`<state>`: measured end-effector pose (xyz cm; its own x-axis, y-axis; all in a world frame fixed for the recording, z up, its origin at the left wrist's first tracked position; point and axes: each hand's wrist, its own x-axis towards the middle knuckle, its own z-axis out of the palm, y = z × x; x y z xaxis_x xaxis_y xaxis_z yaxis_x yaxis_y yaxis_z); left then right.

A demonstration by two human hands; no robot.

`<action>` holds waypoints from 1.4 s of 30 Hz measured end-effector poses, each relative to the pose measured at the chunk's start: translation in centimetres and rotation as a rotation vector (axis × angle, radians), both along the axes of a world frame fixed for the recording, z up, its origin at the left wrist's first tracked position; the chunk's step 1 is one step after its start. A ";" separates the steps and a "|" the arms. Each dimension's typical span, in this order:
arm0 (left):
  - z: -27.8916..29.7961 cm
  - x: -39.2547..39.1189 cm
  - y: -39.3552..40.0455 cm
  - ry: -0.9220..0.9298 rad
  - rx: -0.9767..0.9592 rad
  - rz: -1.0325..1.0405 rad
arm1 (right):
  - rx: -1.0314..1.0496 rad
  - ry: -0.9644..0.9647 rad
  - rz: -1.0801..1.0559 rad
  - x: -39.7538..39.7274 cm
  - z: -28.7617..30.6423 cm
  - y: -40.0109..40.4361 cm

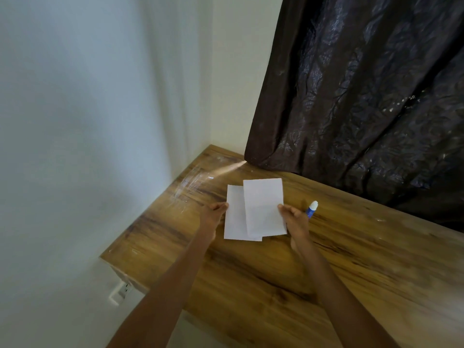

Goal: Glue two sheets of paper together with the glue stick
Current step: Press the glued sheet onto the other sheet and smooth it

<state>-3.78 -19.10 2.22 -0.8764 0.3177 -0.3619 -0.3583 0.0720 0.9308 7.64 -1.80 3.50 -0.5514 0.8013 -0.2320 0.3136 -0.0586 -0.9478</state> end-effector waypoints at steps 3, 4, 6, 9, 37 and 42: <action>0.0 0.2 0.2 -0.027 0.031 0.021 | 0.024 -0.038 -0.006 -0.9 -0.4 -1.0; 0.0 0.3 0.2 -0.035 0.043 0.024 | 0.038 -0.047 -0.008 -1.2 -0.6 -1.3; 0.0 0.3 0.2 -0.058 0.061 0.029 | 0.055 -0.066 -0.014 -1.5 -1.0 -1.8; -0.3 0.4 0.1 -0.099 0.087 0.031 | 0.018 -0.063 -0.061 -1.8 -1.6 -2.3; -0.9 0.7 -0.5 -0.123 0.124 -0.072 | 0.137 -0.091 -0.074 -2.7 -2.3 -4.4; -1.0 0.6 -0.4 -0.114 0.117 -0.060 | 0.140 -0.109 -0.069 -2.5 -2.7 -4.6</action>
<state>-3.16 -19.54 1.25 -0.8099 0.4139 -0.4157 -0.4607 -0.0103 0.8875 5.13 -6.38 0.82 -0.4715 0.8651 -0.1712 0.4149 0.0463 -0.9087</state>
